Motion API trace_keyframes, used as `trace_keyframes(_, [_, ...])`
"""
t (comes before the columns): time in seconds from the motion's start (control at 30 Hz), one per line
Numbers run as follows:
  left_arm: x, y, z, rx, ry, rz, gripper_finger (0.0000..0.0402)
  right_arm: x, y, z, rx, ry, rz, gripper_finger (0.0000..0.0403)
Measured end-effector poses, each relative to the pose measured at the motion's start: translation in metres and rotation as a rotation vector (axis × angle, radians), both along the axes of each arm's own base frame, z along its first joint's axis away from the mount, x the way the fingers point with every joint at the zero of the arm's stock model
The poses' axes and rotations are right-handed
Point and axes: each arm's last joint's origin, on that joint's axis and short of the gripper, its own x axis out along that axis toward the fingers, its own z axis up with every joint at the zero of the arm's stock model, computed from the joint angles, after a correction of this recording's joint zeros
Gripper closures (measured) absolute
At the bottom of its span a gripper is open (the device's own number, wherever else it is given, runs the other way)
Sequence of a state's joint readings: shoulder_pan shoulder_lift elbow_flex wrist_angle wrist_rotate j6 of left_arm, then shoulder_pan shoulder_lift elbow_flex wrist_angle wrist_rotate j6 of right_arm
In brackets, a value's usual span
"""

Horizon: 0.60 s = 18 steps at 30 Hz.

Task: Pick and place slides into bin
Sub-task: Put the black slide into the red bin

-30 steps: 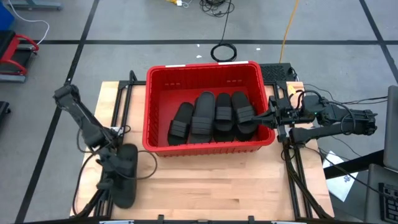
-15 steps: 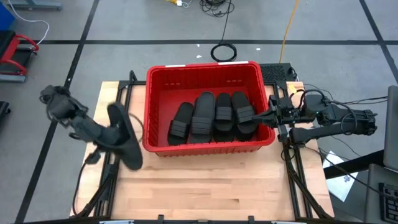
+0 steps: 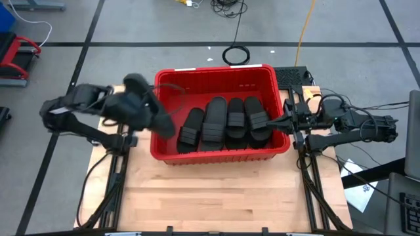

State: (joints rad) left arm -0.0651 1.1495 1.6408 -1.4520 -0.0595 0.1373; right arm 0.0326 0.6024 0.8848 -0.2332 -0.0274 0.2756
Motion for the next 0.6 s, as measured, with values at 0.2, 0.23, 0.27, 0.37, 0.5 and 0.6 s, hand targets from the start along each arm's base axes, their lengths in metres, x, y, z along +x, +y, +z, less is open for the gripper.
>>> trace_keyframes(0.2, [0.044, 0.034, 0.016, 0.158, 0.020, -0.081, 0.0401, 0.000, 0.000, 0.001, 0.000, -0.006, 0.000, 0.0403])
trace_keyframes(0.23, [0.050, 0.042, 0.015, 0.179, 0.035, -0.083, 0.0401, 0.000, 0.000, 0.001, 0.000, -0.010, 0.001, 0.0403])
trace_keyframes(0.27, [0.057, 0.050, 0.013, 0.187, 0.055, -0.092, 0.0401, 0.000, 0.000, 0.002, 0.001, -0.016, 0.001, 0.0403])
trace_keyframes(0.37, [0.076, 0.075, -0.002, 0.134, 0.131, -0.137, 0.0401, 0.000, 0.000, 0.003, 0.001, -0.033, 0.003, 0.0403])
trace_keyframes(0.5, [0.097, 0.104, -0.031, -0.066, 0.159, -0.237, 0.0401, 0.000, 0.000, 0.003, 0.001, -0.035, 0.004, 0.0403])
trace_keyframes(0.6, [0.111, 0.118, -0.054, -0.181, 0.197, -0.297, 0.0401, 0.000, 0.000, 0.003, 0.001, -0.034, 0.004, 0.0403])
